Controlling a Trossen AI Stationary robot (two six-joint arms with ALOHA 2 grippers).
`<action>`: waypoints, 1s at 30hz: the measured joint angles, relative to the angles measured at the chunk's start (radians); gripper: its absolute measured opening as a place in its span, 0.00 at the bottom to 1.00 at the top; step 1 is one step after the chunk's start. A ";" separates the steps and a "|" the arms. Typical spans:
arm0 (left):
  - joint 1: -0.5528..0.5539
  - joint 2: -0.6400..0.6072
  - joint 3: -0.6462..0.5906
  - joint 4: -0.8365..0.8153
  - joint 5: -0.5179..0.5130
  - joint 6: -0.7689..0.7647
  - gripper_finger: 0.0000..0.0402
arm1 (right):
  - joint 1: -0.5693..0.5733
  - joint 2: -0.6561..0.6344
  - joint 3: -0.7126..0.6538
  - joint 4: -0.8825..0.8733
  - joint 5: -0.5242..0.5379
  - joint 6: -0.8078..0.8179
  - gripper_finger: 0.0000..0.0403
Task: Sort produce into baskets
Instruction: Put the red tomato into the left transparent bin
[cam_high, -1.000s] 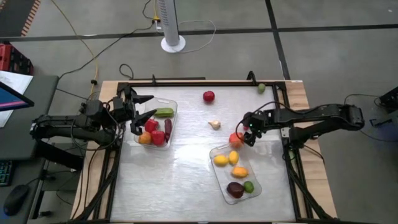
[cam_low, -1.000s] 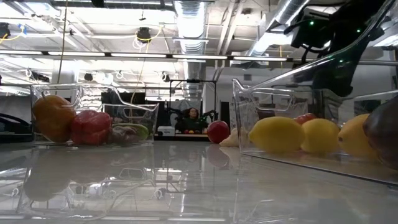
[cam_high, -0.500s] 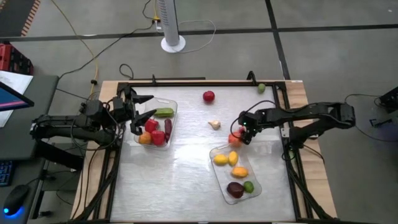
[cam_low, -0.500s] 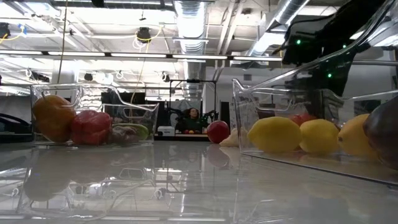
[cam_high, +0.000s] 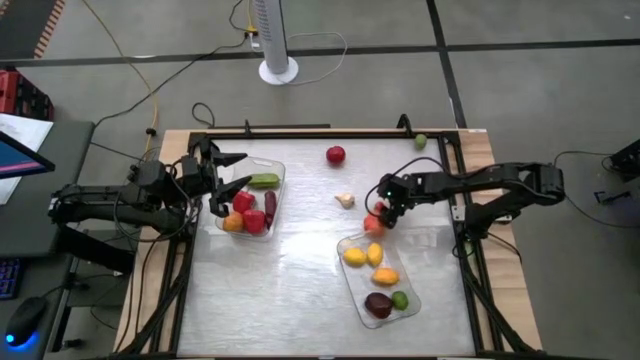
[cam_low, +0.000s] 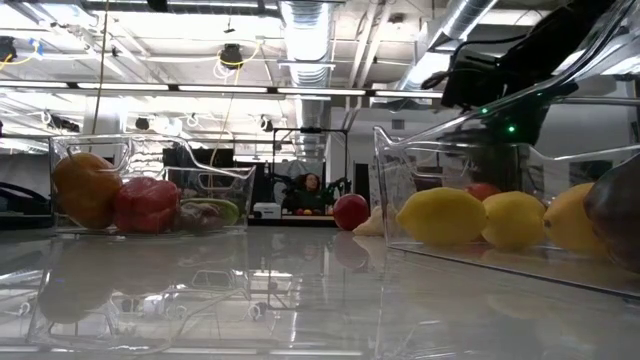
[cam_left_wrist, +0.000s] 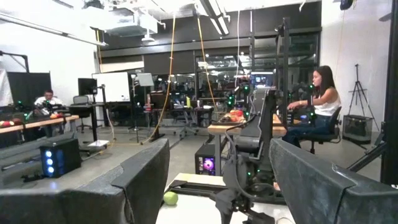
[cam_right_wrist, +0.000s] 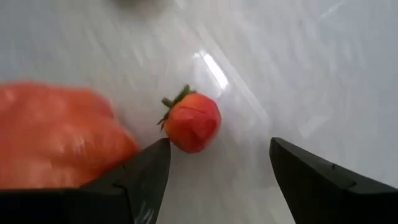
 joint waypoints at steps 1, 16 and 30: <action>0.000 0.000 0.000 0.000 0.000 0.000 0.66 | -0.006 0.002 0.000 0.011 -0.005 -0.009 0.74; 0.000 0.000 0.000 0.000 0.000 0.001 0.66 | -0.048 0.002 0.000 0.046 -0.051 -0.049 0.25; 0.000 0.000 0.000 0.000 0.000 0.002 0.66 | -0.048 0.000 0.090 0.005 -0.052 -0.076 0.08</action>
